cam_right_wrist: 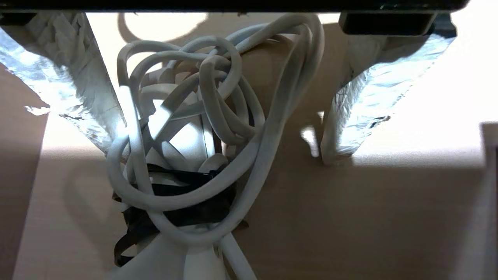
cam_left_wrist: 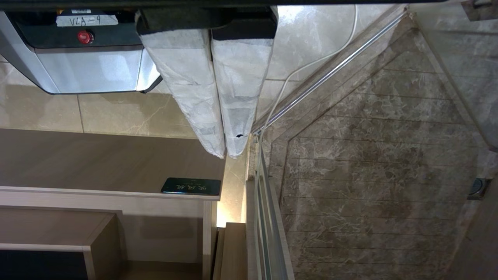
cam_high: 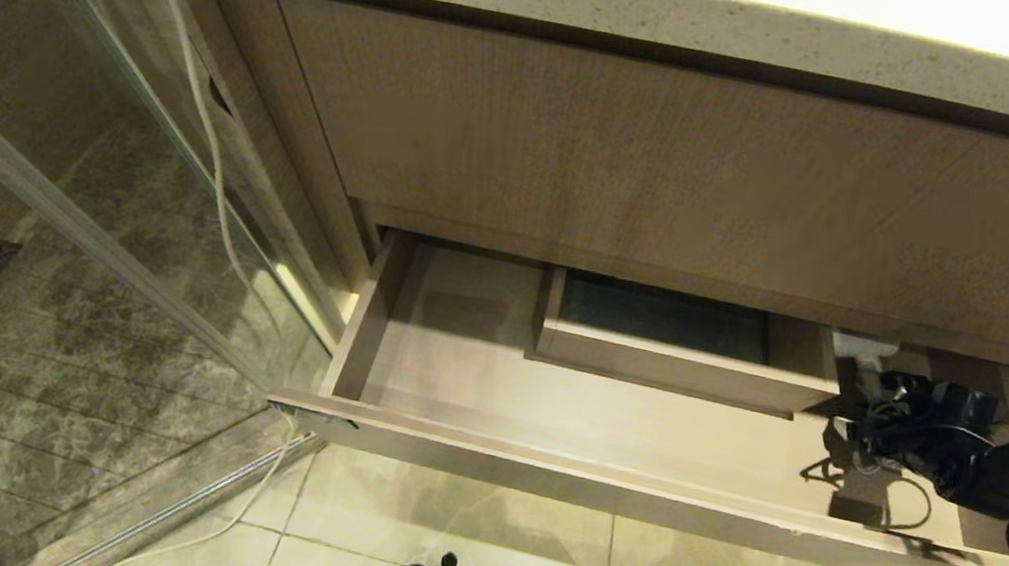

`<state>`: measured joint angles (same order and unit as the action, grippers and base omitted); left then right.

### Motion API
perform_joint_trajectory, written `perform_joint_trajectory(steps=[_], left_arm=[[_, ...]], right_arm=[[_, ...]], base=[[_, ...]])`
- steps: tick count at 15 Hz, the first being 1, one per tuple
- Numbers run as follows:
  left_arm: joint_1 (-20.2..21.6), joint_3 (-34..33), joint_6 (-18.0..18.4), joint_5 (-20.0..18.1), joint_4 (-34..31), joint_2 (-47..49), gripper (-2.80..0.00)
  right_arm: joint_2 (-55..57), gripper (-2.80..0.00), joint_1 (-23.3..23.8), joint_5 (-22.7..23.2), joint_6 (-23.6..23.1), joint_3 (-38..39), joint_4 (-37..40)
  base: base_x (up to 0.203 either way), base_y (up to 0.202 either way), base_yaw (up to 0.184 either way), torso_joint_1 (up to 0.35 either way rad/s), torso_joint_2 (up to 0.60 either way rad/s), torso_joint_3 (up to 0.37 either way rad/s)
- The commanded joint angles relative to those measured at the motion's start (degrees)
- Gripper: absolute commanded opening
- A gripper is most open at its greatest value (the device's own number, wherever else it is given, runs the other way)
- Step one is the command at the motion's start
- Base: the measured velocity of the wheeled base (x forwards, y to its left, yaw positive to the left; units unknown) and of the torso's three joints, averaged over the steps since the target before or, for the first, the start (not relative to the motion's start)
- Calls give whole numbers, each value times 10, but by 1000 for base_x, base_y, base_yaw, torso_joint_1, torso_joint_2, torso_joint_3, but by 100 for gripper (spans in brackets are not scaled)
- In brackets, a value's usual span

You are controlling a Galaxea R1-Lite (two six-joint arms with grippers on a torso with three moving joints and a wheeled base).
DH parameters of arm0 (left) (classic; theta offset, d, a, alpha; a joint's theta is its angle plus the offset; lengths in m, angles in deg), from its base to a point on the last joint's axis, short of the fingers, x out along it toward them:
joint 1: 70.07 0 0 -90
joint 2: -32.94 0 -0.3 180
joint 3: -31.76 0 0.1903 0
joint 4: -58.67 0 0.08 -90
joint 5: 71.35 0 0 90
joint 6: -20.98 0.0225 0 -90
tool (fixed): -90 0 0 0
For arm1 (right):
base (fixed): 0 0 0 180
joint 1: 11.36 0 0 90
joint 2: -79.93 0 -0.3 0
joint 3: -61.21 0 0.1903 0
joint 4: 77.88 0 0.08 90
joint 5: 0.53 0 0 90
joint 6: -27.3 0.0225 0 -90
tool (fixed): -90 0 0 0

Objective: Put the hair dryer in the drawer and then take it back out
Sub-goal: Take the hairdryer out

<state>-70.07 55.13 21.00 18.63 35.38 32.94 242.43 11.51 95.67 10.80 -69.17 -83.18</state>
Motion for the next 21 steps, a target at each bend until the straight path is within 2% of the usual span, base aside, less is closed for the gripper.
perform_joint_trajectory(steps=[1, 8, 15, 21], left_arm=[[0, -1, 0, 0, 0, 0, -280], [0, 0, 0, 0, 0, -1, -280], [0, 0, 0, 0, 0, -1, -280], [0, 0, 0, 0, 0, 0, -280]], right_arm=[[18, -280, 2, 1, -5, -1, -4], [-21, -280, 6, 1, -25, 15, 5], [-148, -280, 7, 7, -25, 147, 12], [-199, -280, 7, 8, -39, 188, 13]], base=[[0, 0, 0, 0, 0, 0], [0, 0, 0, 0, 0, 0], [0, 0, 0, 0, 0, 0], [0, 0, 0, 0, 0, 0]])
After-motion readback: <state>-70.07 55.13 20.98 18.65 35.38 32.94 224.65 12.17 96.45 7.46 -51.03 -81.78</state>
